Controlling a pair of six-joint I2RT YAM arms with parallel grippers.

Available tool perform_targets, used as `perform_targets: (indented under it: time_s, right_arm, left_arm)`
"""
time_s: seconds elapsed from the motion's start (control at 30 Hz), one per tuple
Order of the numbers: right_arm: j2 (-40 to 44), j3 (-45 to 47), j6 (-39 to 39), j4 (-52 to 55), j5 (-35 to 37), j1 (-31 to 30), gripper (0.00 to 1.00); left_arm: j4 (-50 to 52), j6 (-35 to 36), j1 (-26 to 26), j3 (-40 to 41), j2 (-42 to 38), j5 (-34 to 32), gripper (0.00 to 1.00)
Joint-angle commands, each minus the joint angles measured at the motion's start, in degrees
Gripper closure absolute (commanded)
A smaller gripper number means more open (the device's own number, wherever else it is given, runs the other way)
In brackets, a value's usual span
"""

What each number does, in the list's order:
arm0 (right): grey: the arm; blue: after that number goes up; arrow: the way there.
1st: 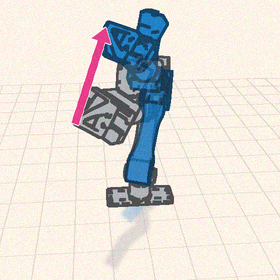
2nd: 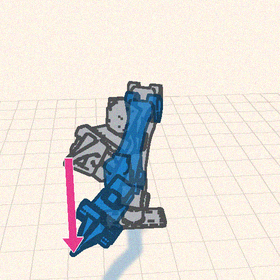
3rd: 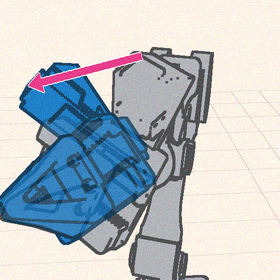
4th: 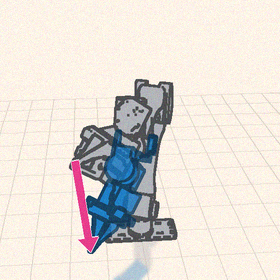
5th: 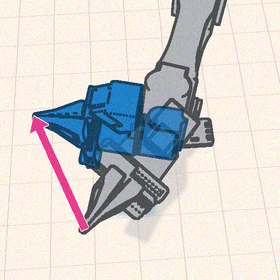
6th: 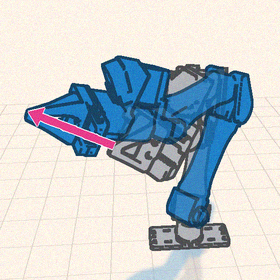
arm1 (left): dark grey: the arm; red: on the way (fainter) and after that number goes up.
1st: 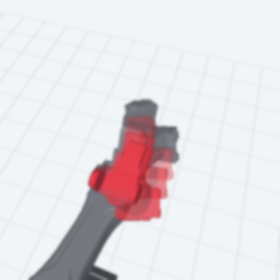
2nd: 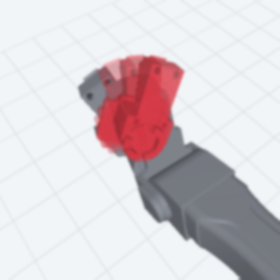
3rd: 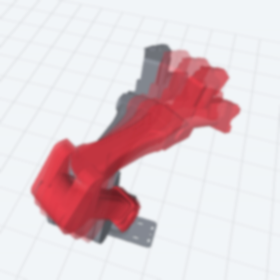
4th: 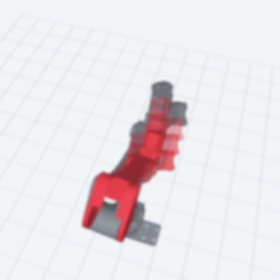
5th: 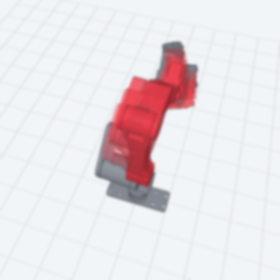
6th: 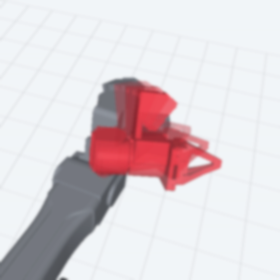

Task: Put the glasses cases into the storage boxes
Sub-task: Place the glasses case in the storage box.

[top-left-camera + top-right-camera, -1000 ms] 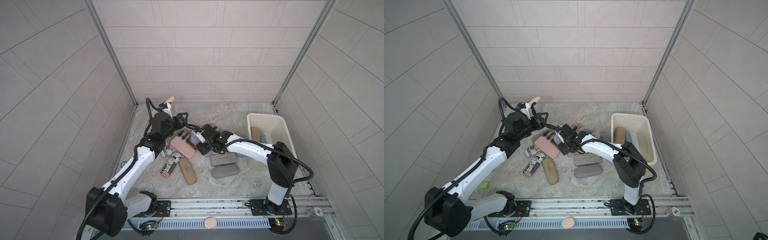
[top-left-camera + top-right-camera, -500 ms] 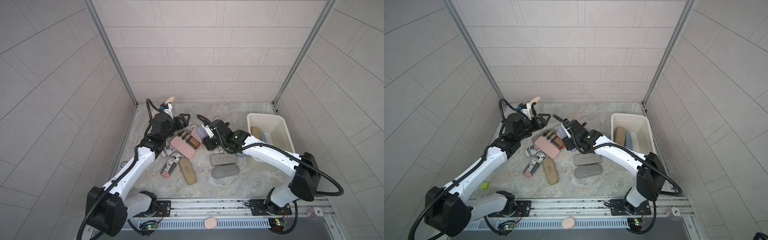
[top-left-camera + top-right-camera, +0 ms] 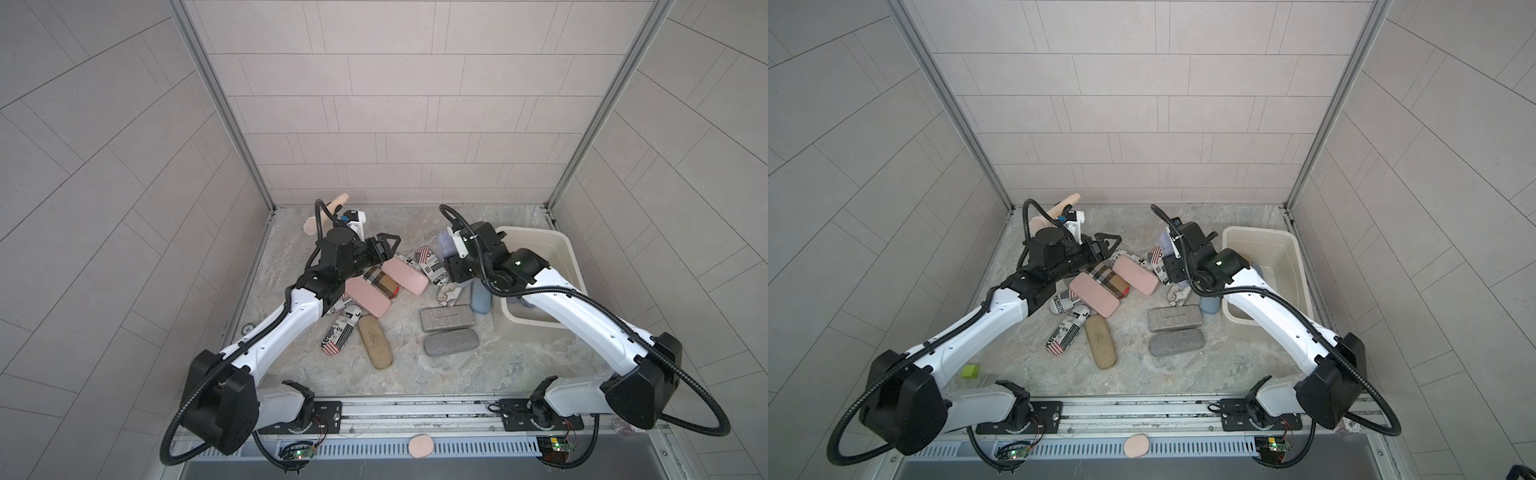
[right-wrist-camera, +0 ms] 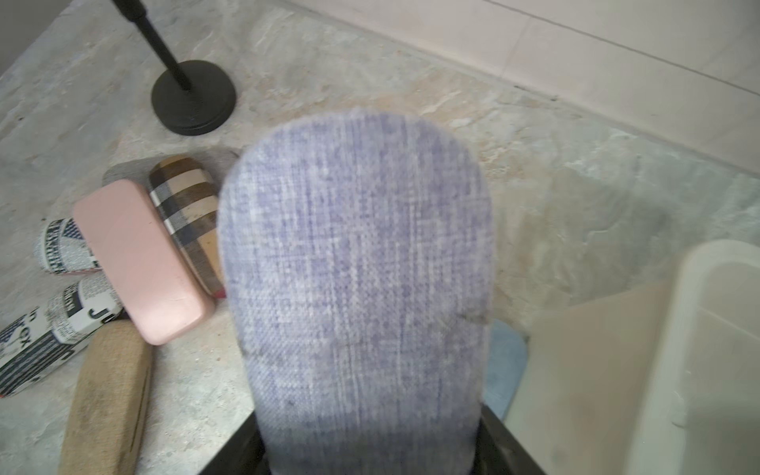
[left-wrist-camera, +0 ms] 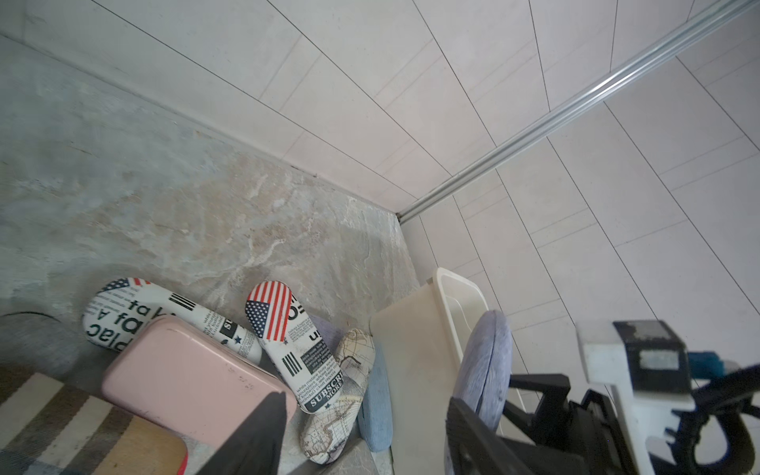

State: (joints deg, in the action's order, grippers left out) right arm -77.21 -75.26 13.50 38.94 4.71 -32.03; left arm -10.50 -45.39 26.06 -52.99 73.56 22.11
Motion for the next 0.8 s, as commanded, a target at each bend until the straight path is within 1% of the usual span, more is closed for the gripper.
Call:
perform_targets:
  time_s: [0.0,0.17,0.27,0.37,0.43,0.53,0.63,0.77]
  right_arm:
    - [3.76,-2.02,-2.11,4.6,2.55,6.34,0.44]
    - [6.82,-0.41,-1.85,5.47,0.2,20.1,0.44]
    - [8.3,1.61,-1.53,5.54,0.71,27.43,0.45]
    - [8.5,4.85,1.56,3.32,0.22,34.1,0.46]
    - [7.58,7.52,2.62,0.79,0.5,35.89,0.46]
    - [4.37,9.39,1.7,0.3,3.66,36.49,0.46]
    - [0.87,11.03,1.4,-1.34,5.33,36.77,0.45]
    - [-4.36,10.34,2.18,-0.2,5.91,37.33,0.46]
  left_arm:
    - [-2.59,-0.63,1.97,-0.21,0.86,2.6,0.32]
    - [-2.6,-0.76,3.72,-0.71,2.55,3.98,0.32]
    - [-2.32,-0.45,3.77,-0.71,2.95,3.63,0.32]
    - [-2.36,-0.58,3.82,-0.71,3.43,3.8,0.32]
    - [-2.24,-0.67,3.86,-0.74,3.79,3.8,0.32]
    - [-2.2,-0.76,3.81,-0.71,4.11,3.56,0.32]
    - [-2.08,-0.67,3.88,-0.73,4.11,3.58,0.32]
    - [-1.78,-0.32,3.8,-0.75,4.29,3.22,0.32]
